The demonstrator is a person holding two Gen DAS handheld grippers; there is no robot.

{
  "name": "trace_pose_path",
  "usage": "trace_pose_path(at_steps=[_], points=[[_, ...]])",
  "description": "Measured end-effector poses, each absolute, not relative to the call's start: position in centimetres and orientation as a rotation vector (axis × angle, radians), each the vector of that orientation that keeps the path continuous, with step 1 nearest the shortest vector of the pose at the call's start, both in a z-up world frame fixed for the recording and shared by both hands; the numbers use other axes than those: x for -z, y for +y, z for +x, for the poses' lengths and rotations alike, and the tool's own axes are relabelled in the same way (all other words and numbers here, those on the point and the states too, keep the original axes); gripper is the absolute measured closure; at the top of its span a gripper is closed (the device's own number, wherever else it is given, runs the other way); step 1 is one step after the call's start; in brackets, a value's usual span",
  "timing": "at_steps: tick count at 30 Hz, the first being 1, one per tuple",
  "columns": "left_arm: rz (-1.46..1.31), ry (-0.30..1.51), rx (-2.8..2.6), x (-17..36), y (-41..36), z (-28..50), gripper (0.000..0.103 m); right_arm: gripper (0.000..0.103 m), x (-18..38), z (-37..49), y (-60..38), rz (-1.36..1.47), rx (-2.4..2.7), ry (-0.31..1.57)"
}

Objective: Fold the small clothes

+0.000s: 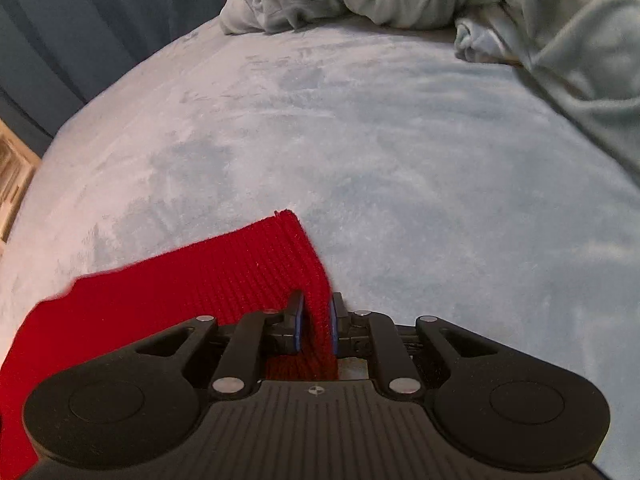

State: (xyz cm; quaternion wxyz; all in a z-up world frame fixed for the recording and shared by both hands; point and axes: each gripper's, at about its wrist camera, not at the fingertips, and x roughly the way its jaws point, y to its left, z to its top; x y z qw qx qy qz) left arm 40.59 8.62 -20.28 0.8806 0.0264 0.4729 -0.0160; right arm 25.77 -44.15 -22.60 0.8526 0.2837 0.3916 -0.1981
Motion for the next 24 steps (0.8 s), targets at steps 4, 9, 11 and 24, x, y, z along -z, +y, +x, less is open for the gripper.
trace_pose_path(at_steps=[4, 9, 11, 24], points=[[0.097, 0.929, -0.014, 19.1, 10.1, 39.0, 0.031, 0.05, 22.4, 24.9, -45.3, 0.667, 0.432, 0.804], [0.047, 0.9, -0.011, 15.9, 11.5, 34.4, 0.022, 0.045, 19.6, 21.2, -45.5, 0.732, 0.489, 0.771], [0.017, 0.882, 0.029, 15.0, 11.4, 31.4, 0.017, 0.046, 17.6, 19.1, -43.4, 0.66, 0.433, 0.723], [0.085, 0.998, 0.002, 15.6, 11.1, 21.7, 0.007, 0.085, 18.8, 10.1, -37.4, 0.597, 0.414, 0.872]])
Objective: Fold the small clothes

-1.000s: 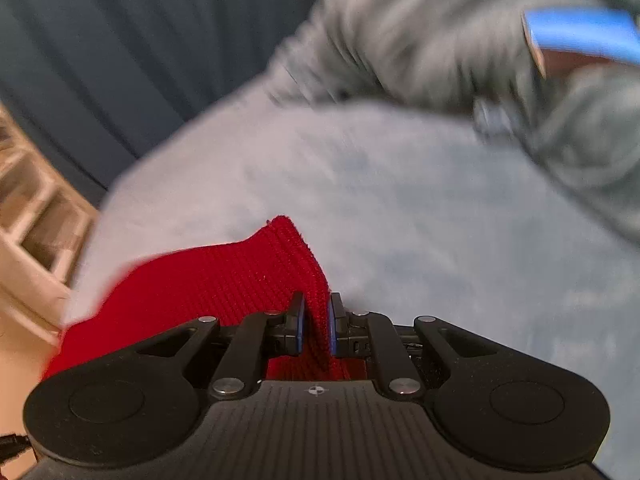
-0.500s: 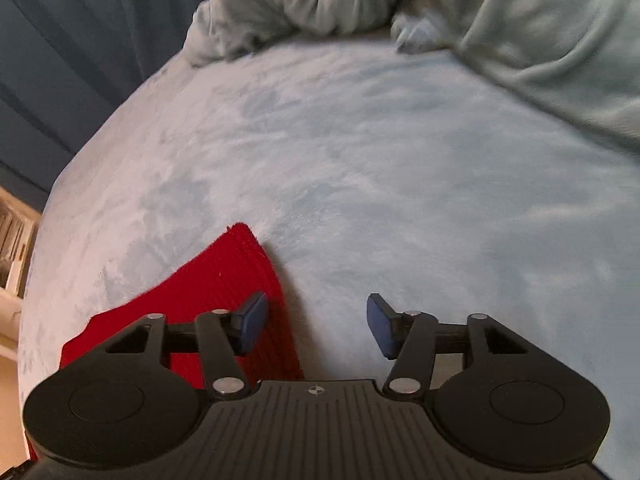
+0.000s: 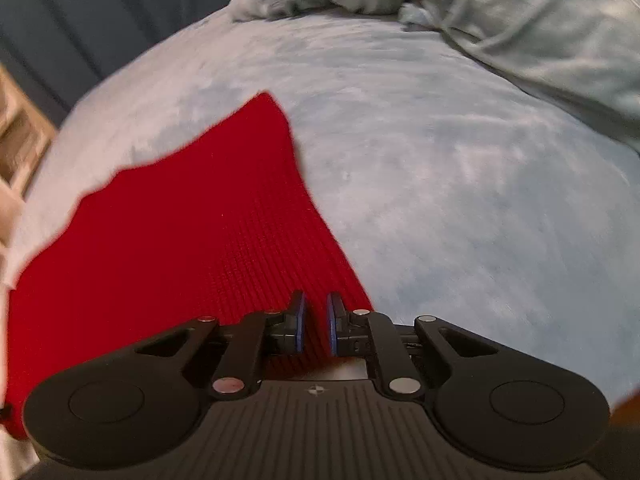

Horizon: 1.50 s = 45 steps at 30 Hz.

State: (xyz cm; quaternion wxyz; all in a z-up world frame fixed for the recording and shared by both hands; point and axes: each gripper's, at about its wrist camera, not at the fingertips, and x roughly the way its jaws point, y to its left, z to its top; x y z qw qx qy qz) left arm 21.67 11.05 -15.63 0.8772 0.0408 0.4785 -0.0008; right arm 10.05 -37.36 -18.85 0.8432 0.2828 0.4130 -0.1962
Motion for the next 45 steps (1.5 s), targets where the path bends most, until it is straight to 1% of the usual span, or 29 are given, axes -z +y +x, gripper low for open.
trace_pose_path(at_steps=[1, 2, 4, 5, 7, 9, 12, 16, 23, 26, 32, 45], points=[[0.094, 0.986, 0.002, 14.3, 10.7, 20.4, 0.006, 0.072, 17.8, 9.3, -37.3, 0.599, 0.417, 0.881], [0.101, 0.975, 0.001, 13.1, 10.4, 19.2, 0.0, 0.067, 16.6, 8.6, -37.0, 0.591, 0.407, 0.874], [0.107, 0.961, -0.019, 10.3, 9.2, 16.4, 0.0, 0.052, 13.4, 6.2, -35.6, 0.554, 0.352, 0.816], [0.101, 0.964, -0.02, 8.9, 8.4, 14.8, 0.0, 0.048, 11.9, 5.1, -34.7, 0.526, 0.33, 0.791], [0.079, 0.964, 0.003, 7.1, 7.0, 12.0, 0.0, 0.026, 9.0, 2.5, -32.6, 0.47, 0.317, 0.728], [0.063, 0.96, 0.009, 5.8, 5.7, 8.9, 0.0, 0.02, 6.7, -0.4, -30.2, 0.417, 0.311, 0.676], [0.054, 0.971, 0.018, 5.0, 4.1, 5.3, 0.0, 0.019, 5.3, -3.5, -26.9, 0.343, 0.302, 0.641], [0.09, 0.937, 0.024, 4.7, 2.8, 1.6, 0.0, 0.02, 5.2, -7.0, -23.6, 0.275, 0.285, 0.631], [0.111, 0.899, 0.054, 4.0, 1.7, -2.0, 0.0, 0.02, 5.6, -10.4, -20.7, 0.244, 0.232, 0.632], [0.128, 0.882, 0.053, 3.7, 1.6, -2.4, 0.0, 0.02, 5.5, -11.0, -20.4, 0.241, 0.213, 0.641], [0.119, 0.905, 0.067, 4.0, 1.7, -2.2, 0.0, 0.02, 4.9, -11.2, -20.3, 0.239, 0.236, 0.616], [0.122, 0.915, 0.069, 4.0, 1.6, -2.0, 0.0, 0.019, 5.3, -10.5, -20.2, 0.242, 0.224, 0.635]])
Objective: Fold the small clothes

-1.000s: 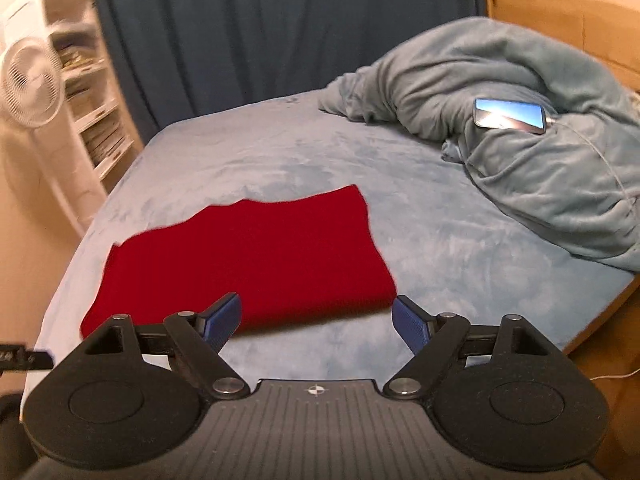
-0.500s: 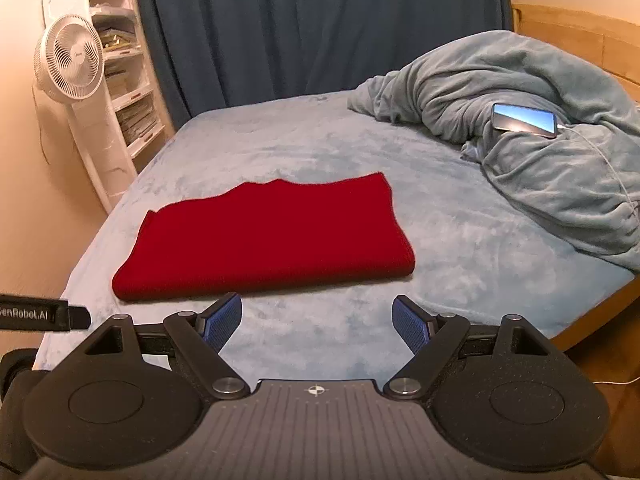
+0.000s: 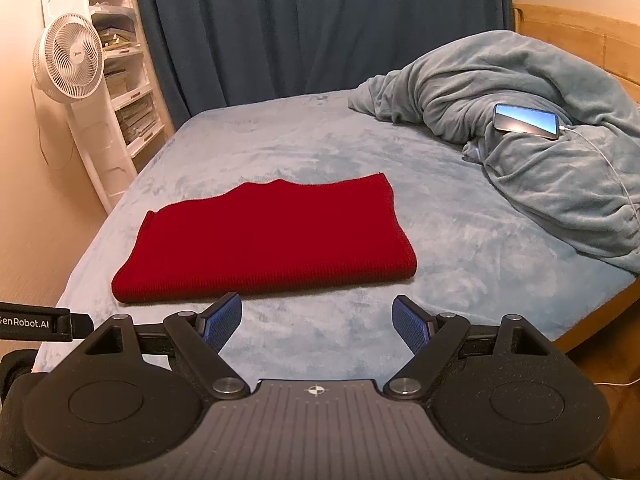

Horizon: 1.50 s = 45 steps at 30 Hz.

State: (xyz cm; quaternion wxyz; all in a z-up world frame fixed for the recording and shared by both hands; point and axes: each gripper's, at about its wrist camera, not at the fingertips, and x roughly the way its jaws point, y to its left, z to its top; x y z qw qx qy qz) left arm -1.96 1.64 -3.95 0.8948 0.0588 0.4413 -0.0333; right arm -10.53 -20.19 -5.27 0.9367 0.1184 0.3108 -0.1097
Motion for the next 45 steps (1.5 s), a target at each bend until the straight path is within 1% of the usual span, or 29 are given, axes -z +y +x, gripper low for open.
trace_pose_path(at_steps=[17, 25, 27, 30, 33, 36, 42, 43, 44, 45], points=[[0.115, 0.944, 0.06, 4.7, 2.2, -1.1, 0.0, 0.019, 6.1, -9.8, -20.8, 0.251, 0.217, 0.675], [0.1, 0.981, 0.032, 6.0, 3.1, 0.9, 0.0, 0.018, 7.1, -8.0, -21.9, 0.332, 0.217, 0.713], [0.087, 0.995, 0.013, 6.4, 3.8, 1.8, 0.0, 0.016, 7.6, -6.9, -23.4, 0.428, 0.205, 0.717], [0.062, 1.01, -0.025, 6.7, 5.1, 3.4, 0.0, 0.015, 9.5, -4.7, -27.2, 0.666, 0.201, 0.713], [0.045, 1.014, -0.075, 6.8, 6.5, 4.9, 0.0, 0.015, 13.5, -1.6, -32.0, 0.969, 0.233, 0.71], [0.039, 1.016, -0.132, 6.9, 7.8, 6.4, 0.0, 0.015, 17.8, 1.2, -35.8, 1.193, 0.313, 0.691], [0.025, 1.046, -0.225, 7.8, 10.0, 9.2, 0.0, 0.015, 24.4, 6.9, -39.7, 1.363, 0.438, 0.685], [0.022, 1.053, -0.238, 8.1, 10.3, 9.6, 0.0, 0.019, 25.5, 7.6, -40.0, 1.382, 0.461, 0.69], [0.018, 1.059, -0.248, 8.3, 10.6, 10.0, 0.0, 0.025, 26.6, 8.3, -40.4, 1.403, 0.471, 0.695], [0.013, 1.063, -0.259, 8.6, 11.0, 10.3, 0.0, 0.057, 27.1, 8.6, -40.8, 1.418, 0.468, 0.678]])
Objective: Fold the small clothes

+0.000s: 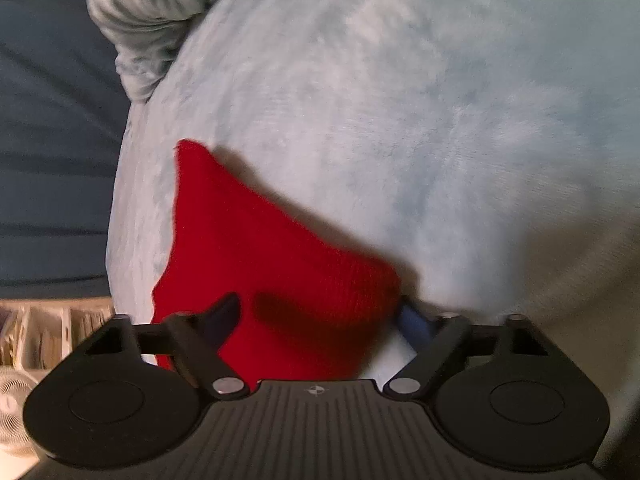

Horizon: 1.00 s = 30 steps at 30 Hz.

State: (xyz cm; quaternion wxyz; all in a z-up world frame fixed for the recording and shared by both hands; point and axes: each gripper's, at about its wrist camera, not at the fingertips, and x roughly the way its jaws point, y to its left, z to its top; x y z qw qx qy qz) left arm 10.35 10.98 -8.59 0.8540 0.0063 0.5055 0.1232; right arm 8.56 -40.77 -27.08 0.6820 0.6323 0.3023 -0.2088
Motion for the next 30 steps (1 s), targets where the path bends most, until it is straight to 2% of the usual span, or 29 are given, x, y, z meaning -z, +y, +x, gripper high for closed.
trace_pose_path(at_steps=[1, 5, 11, 15, 18, 20, 22, 25, 28, 30], points=[[0.009, 1.066, -0.272, 8.9, 11.3, 10.7, 0.0, 0.081, 27.0, 8.7, -41.0, 1.416, 0.486, 0.674], [-0.007, 1.075, -0.309, 10.3, 12.5, 12.0, 0.0, 0.083, 23.7, 8.7, -40.5, 1.304, 0.408, 0.634], [-0.106, 1.082, -0.326, 11.7, 15.1, 13.2, 0.0, 0.083, 22.8, 11.1, -39.2, 1.121, 0.57, 0.807], [-0.111, 1.068, -0.317, 12.1, 16.2, 12.9, 0.0, 0.085, 14.8, 15.4, -33.6, 0.69, 0.547, 0.75], [-0.11, 1.05, -0.311, 12.1, 16.9, 12.5, 0.0, 0.086, 8.5, 19.7, -24.1, 0.296, 0.378, 0.62], [-0.129, 1.04, -0.311, 12.1, 17.7, 12.2, 0.0, 0.086, 6.7, 21.7, -15.6, 0.041, 0.21, 0.551], [-0.143, 1.038, -0.32, 12.2, 18.6, 12.0, 0.0, 0.085, 7.5, 22.1, -7.8, -0.176, 0.043, 0.505], [-0.164, 1.041, -0.339, 12.6, 20.1, 11.6, 0.0, 0.085, 12.4, 20.0, 1.7, -0.433, -0.227, 0.531], [-0.178, 1.063, -0.352, 13.3, 21.2, 11.4, 0.0, 0.084, 18.7, 17.7, 7.0, -0.588, -0.401, 0.658], [-0.187, 1.069, -0.358, 13.6, 21.7, 11.3, 0.0, 0.084, 21.0, 16.5, 8.0, -0.657, -0.377, 0.64]])
